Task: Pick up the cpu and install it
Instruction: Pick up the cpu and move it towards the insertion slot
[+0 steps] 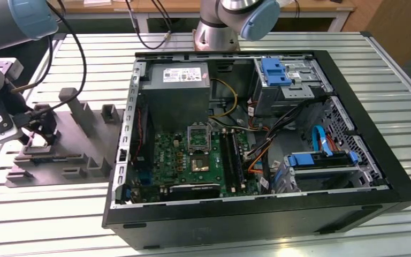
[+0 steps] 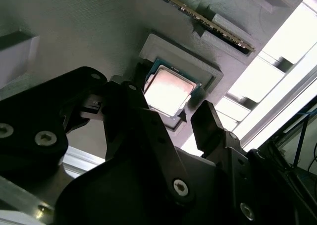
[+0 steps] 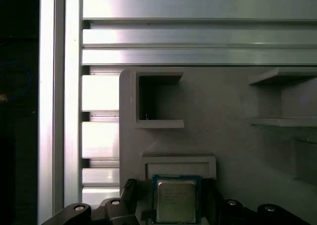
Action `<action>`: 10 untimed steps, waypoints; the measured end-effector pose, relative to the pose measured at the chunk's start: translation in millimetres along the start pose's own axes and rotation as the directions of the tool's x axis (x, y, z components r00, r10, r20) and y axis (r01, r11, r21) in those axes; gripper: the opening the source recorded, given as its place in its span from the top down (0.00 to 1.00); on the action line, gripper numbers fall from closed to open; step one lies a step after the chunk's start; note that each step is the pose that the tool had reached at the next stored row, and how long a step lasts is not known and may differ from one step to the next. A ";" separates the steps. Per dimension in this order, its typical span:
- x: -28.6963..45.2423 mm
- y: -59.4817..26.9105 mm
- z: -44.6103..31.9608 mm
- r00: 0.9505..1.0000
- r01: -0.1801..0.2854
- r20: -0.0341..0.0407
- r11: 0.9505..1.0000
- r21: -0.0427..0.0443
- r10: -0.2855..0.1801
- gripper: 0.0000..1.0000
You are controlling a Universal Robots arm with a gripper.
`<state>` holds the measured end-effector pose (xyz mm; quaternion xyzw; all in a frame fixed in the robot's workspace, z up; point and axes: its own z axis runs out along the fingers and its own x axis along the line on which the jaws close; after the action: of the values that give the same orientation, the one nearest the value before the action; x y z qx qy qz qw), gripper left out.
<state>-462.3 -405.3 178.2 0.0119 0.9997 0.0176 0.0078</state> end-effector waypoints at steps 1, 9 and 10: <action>0.0 0.0 0.1 1.000 0.000 0.000 1.000 0.000 0.000 0.37; -0.2 0.0 0.3 1.000 0.000 0.000 1.000 0.000 0.000 0.45; -0.4 0.0 0.3 1.000 -0.001 0.000 1.000 0.001 0.001 0.45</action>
<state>-461.9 -405.2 177.8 0.0122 0.9997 0.0173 0.0080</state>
